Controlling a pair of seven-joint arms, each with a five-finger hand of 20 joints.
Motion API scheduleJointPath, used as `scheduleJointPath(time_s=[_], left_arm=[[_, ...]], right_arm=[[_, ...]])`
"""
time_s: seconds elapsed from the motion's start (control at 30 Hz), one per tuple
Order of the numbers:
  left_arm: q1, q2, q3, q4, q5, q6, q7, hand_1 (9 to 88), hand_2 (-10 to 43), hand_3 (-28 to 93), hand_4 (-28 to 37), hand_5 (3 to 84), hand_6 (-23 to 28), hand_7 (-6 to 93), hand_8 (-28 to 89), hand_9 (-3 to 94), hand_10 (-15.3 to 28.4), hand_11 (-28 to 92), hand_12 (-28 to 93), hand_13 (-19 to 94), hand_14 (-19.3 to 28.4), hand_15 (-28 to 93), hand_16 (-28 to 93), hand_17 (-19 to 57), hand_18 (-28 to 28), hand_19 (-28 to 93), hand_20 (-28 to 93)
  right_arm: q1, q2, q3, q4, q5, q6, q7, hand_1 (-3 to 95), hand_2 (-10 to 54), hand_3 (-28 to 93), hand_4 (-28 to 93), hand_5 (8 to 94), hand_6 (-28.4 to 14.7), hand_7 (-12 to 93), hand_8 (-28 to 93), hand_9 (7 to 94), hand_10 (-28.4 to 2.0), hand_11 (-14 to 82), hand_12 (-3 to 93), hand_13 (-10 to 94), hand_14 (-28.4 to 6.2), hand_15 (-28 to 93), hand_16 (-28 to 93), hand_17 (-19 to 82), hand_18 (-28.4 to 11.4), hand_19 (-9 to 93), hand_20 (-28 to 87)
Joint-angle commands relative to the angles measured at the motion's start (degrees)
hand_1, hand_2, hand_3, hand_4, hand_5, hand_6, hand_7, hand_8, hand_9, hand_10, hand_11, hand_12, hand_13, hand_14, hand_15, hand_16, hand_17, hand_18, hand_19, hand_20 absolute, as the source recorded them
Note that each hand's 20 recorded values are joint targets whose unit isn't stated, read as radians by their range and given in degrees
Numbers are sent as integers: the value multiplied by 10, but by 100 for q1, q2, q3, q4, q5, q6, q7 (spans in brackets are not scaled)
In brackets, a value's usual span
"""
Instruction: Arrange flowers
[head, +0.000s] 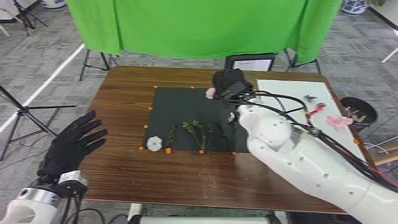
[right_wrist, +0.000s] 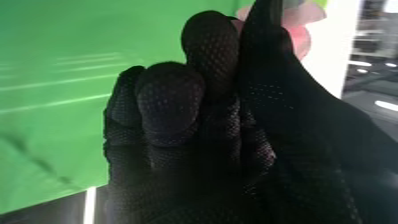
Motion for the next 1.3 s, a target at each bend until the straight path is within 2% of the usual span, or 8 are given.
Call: scheduleJointPath(time_s=[0.03, 0.27, 0.63, 0.77, 0.93, 1.07, 1.3], left_arm=[[-47, 50, 68, 28, 11, 19, -38, 249, -20, 715, -283, 258, 37, 190, -107, 221, 115, 189, 173, 183, 164, 322, -3, -98, 217, 399, 99], [-133, 109, 150, 36, 19, 65, 44, 250, -19, 714, -283, 258, 37, 190, -107, 221, 115, 190, 174, 183, 163, 322, -3, -98, 217, 398, 98], [-146, 137, 181, 32, 23, 81, 93, 250, -20, 715, -283, 258, 38, 188, -105, 221, 114, 188, 173, 183, 164, 323, -3, -98, 217, 398, 99], [-192, 155, 212, 59, 24, 77, 91, 250, -20, 715, -283, 258, 37, 188, -105, 220, 115, 188, 173, 183, 163, 322, -3, -98, 217, 398, 99], [-209, 152, 219, 69, 22, 68, 96, 249, -20, 715, -283, 258, 37, 189, -106, 221, 114, 189, 173, 183, 163, 321, -3, -98, 217, 398, 99], [-196, 135, 203, 64, 25, 59, 78, 249, -20, 715, -283, 258, 37, 189, -106, 221, 115, 190, 174, 183, 163, 322, -3, -98, 217, 398, 99], [-201, 134, 215, 68, 24, 62, 84, 250, -20, 715, -283, 257, 37, 189, -106, 221, 114, 189, 173, 183, 164, 322, -3, -98, 217, 397, 99]], right_arm=[[392, -1326, -533, 577, -216, -375, -17, 426, -95, 897, -226, 753, 26, 464, 3, 909, -50, 232, 513, 741, -56, 664, 367, 234, -191, 741, 446], [553, -1897, -713, 1260, -377, -728, 71, 423, -95, 895, -216, 754, 23, 467, 4, 905, -51, 244, 515, 740, -59, 675, 365, 234, -193, 743, 446], [577, -2167, -828, 1603, -805, -885, 130, 425, -95, 890, -217, 747, 23, 476, 3, 896, -52, 254, 518, 732, -61, 689, 362, 233, -195, 745, 446], [616, -2191, -869, 1753, -1011, -835, 117, 425, -95, 888, -218, 744, 23, 479, 3, 894, -50, 253, 523, 727, -59, 690, 366, 232, -195, 745, 445], [609, -2168, -856, 1765, -1134, -992, 137, 425, -95, 891, -221, 738, 25, 483, 3, 893, -50, 247, 526, 725, -54, 687, 373, 230, -195, 743, 444], [558, -2117, -715, 1681, -1151, -1344, -87, 425, -95, 891, -224, 735, 27, 486, 1, 892, -49, 232, 536, 721, -50, 677, 389, 227, -195, 740, 443], [551, -2116, -675, 1656, -1126, -1717, -40, 424, -95, 893, -229, 728, 31, 490, -5, 890, -50, 216, 541, 716, -48, 663, 402, 220, -192, 728, 440]])
